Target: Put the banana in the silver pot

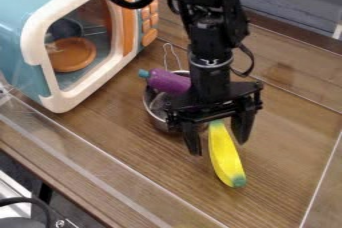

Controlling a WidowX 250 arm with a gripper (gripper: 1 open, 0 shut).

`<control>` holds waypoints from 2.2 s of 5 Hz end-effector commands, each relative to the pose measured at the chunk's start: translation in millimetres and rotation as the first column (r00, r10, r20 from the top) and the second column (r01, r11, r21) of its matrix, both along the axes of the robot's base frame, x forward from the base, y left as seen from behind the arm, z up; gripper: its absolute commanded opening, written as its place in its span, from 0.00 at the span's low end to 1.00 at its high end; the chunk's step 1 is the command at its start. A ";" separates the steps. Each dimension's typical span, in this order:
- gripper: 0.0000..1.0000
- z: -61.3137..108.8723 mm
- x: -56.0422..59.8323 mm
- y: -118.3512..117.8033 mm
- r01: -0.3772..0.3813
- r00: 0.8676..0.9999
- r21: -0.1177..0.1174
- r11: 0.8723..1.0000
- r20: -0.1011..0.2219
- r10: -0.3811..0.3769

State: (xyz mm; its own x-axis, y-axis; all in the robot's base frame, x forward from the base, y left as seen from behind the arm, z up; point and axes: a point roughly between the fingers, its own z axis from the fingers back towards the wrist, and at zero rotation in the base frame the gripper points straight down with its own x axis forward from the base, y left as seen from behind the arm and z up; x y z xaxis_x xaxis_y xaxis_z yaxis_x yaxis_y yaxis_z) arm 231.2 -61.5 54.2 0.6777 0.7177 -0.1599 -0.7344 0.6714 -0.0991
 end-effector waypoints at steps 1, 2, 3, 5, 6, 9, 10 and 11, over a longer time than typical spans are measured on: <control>1.00 1.8 2.6 -5.3 0.009 1.000 -0.009 1.000 0.023 -0.009; 1.00 -0.7 2.9 -8.4 0.014 1.000 -0.011 1.000 0.026 -0.014; 1.00 -3.1 3.4 -11.0 0.018 0.999 -0.012 1.000 0.030 -0.017; 1.00 -7.9 4.7 -14.8 0.014 0.999 -0.012 1.000 0.035 -0.014; 1.00 -10.0 5.6 -15.9 0.009 0.999 -0.013 1.000 0.037 -0.009; 1.00 -16.1 6.9 -18.5 0.000 0.999 -0.011 1.000 0.038 0.001; 1.00 -18.0 7.1 -19.1 0.000 0.999 -0.010 1.000 0.037 0.000; 1.00 -19.4 7.1 -19.7 0.000 0.999 -0.008 1.000 0.037 0.000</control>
State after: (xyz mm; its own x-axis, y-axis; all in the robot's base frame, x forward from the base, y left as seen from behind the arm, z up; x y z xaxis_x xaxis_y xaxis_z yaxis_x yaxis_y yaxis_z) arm 236.0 -78.5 31.0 0.6744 0.7234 -0.1477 -0.7382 0.6647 -0.1148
